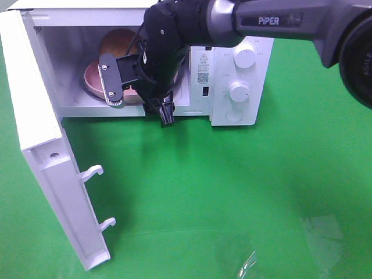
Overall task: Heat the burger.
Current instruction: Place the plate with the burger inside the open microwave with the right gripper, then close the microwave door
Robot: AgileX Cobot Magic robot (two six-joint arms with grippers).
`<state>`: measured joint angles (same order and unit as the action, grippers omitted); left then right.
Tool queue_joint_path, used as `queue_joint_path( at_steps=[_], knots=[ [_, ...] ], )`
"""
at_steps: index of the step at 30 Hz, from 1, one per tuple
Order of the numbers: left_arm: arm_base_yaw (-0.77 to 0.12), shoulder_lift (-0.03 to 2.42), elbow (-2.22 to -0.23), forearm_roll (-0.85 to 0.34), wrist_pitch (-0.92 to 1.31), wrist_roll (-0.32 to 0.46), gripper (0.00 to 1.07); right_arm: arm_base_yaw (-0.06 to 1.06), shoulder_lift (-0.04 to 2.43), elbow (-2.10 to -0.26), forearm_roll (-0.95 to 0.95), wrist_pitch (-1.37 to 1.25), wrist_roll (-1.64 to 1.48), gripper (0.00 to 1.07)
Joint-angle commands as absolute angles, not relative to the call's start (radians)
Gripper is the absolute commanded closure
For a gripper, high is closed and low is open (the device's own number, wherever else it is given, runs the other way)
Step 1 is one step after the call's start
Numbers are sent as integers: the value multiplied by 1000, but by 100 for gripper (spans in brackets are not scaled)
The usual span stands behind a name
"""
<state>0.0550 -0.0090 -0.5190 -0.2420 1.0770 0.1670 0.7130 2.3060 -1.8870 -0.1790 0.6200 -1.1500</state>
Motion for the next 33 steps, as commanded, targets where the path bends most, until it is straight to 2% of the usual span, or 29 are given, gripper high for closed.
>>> queue_joint_path(
  at_steps=[1,10,21,33],
  knots=[
    [51,-21,-517,-240,1074,167,8,712,2249,-1800,-204,567,-1151,40],
    [51,-21,-517,-240,1074,166,8,712,2128,-1590,-239,424,-1118,36],
    [51,-21,-517,-240,1074,166,8,674,1985,-1421,-260,404,-1057,36],
    [51,-21,-517,-240,1074,166,8,666,1769,-1182,-264,400,-818,36]
  ],
)
